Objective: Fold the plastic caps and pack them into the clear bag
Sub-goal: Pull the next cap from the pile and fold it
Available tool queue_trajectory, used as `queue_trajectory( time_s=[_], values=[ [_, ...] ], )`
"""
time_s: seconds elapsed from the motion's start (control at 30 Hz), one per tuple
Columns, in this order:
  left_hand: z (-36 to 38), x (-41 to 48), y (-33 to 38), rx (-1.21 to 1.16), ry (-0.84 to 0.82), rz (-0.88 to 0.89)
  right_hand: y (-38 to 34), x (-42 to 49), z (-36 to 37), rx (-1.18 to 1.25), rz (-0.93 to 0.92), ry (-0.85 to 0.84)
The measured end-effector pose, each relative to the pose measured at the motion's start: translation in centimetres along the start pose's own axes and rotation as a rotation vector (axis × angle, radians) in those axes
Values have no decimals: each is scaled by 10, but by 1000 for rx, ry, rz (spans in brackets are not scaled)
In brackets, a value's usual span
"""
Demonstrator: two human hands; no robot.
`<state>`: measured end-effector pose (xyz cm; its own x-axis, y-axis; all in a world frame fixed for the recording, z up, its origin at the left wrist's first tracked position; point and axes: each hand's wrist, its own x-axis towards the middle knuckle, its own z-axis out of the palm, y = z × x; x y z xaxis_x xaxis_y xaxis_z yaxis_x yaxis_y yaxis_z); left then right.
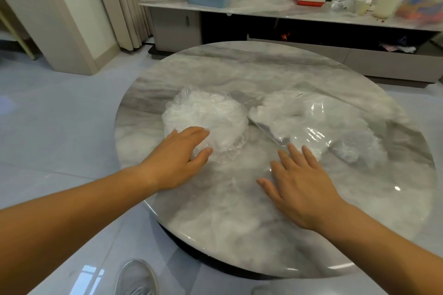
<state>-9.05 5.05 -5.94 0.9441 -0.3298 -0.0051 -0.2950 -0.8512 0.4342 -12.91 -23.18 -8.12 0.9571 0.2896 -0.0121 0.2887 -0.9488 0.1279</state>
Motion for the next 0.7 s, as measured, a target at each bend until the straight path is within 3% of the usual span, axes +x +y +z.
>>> queue_trajectory(
  time_s=[0.17, 0.33, 0.47, 0.7],
  values=[
    [2, -13, 5, 247, 85, 214, 12, -9, -2, 32, 43, 106],
    [26, -34, 18, 388, 3, 370, 4, -24, -15, 364, -166, 144],
    [34, -35, 5, 247, -107, 297, -2, -25, -11, 478, -241, 102],
    [21, -35, 18, 2, 26, 267, -11, -9, -8, 643, -235, 32]
  ],
)
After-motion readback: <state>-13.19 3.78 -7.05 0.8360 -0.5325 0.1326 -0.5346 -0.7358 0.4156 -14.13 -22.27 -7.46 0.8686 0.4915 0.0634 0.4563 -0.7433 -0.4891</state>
